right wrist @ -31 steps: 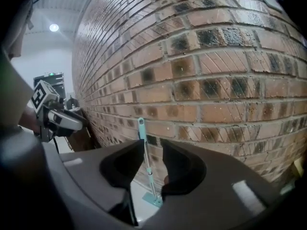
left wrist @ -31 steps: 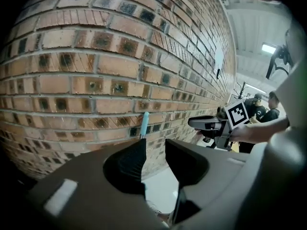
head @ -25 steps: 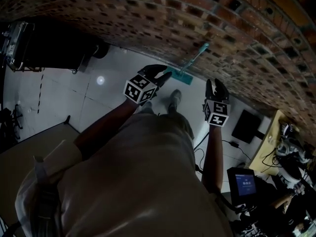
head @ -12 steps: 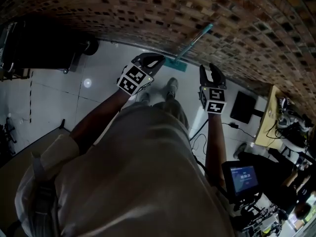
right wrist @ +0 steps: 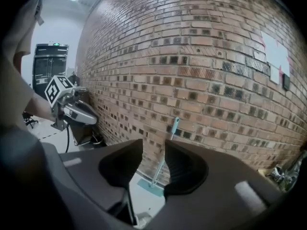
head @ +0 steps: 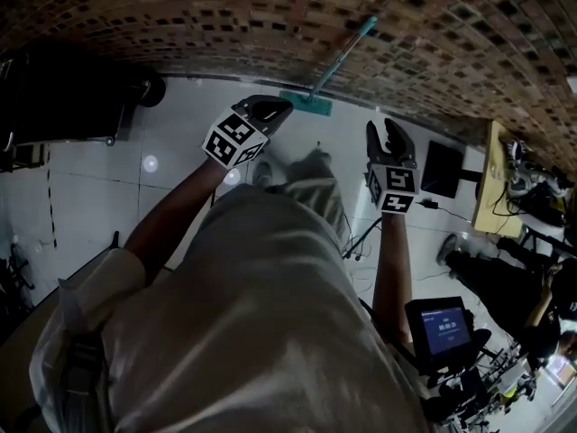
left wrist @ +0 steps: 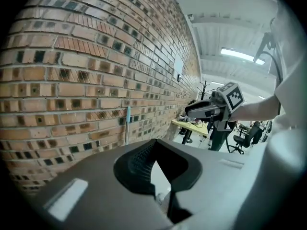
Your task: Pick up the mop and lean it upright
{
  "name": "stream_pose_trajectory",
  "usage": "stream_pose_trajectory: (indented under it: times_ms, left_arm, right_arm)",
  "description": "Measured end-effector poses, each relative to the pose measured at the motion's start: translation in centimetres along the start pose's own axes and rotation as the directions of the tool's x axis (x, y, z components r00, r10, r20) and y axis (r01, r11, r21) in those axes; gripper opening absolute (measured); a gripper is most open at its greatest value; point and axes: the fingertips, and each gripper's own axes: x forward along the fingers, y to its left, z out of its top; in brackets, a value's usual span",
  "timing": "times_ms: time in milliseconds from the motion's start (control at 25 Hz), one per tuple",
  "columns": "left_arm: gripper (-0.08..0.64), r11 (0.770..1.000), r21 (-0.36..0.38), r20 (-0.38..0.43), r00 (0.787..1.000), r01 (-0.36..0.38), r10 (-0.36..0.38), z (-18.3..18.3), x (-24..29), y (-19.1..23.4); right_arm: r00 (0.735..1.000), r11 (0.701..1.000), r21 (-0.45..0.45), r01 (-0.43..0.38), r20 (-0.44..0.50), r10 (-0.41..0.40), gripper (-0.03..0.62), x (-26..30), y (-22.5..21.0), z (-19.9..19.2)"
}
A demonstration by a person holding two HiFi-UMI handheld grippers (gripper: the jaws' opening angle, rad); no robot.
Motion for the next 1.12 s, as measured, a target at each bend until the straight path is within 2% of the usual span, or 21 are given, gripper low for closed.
stream_pose_trajectory:
  times_ms: [240,480,640,800,920,1120]
  left_arm:
    - [0.02,1.0,-0.009,-0.034,0.999,0.014,-0.014,-1.7,-1.1,-1.6]
    - [0.02,0.999,-0.03,-0.087,0.996,-0.026,0.023,-2.5,-0.4,-2.6]
    - [0.02,0.999,-0.038,-0.093,0.995,-0.028,0.025,-1.8,0.9,-5.3]
    - [0.02,0.999,-0.048,-0.118,0.993,-0.023,0.017,-2.3,2.3,-8.1]
    - [0.02,0.999,-0.048,-0.145,0.989,-0.013,0.006,-2.9,3.4,-10.2]
    - [0.02,1.0,-0.025,-0.191,0.982,0.002,-0.007,-3.5,5.5,-13.8]
  right_arm:
    - [0.998,0.996,0.064,0.061,0.02,-0.062,0.141,-2.6,-2.5,-2.0]
    - [0.98,0.989,0.077,0.124,0.149,-0.134,0.14,-6.3,-5.0,-0.5]
    - [0.976,0.989,0.089,0.121,0.17,-0.135,0.14,-8.7,-6.1,-1.3]
    - [0.982,0.989,0.095,0.112,0.143,-0.125,0.136,-10.0,-6.8,-3.5]
    - [0.985,0.993,0.063,0.102,0.135,-0.11,0.08,-11.4,-7.1,-4.6]
    - [0.985,0.993,0.068,0.097,0.136,-0.105,0.071,-13.3,-8.2,-6.6]
